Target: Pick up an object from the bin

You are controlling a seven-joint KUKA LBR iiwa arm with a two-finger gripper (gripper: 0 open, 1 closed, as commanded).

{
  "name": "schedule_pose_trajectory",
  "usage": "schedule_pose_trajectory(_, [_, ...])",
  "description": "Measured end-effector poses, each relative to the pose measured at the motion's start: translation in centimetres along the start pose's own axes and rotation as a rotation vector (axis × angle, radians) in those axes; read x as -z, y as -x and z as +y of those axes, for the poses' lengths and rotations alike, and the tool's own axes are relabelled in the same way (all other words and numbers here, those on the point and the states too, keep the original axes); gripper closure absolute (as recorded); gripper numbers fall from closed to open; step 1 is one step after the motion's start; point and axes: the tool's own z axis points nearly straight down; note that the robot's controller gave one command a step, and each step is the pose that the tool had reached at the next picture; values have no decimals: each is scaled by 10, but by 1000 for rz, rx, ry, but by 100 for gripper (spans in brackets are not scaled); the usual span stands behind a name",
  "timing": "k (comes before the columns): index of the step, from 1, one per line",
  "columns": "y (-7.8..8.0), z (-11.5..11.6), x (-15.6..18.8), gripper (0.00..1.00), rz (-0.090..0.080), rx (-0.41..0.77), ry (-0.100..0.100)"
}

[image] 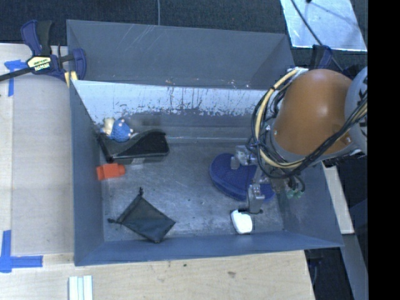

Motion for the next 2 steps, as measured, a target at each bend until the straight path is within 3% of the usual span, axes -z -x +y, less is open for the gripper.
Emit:
schedule_pose_trajectory(1, [37, -8, -68, 0, 6, -152, 0])
schedule_pose_trajectory(2, [81, -33, -122, 0, -2, -156, 1])
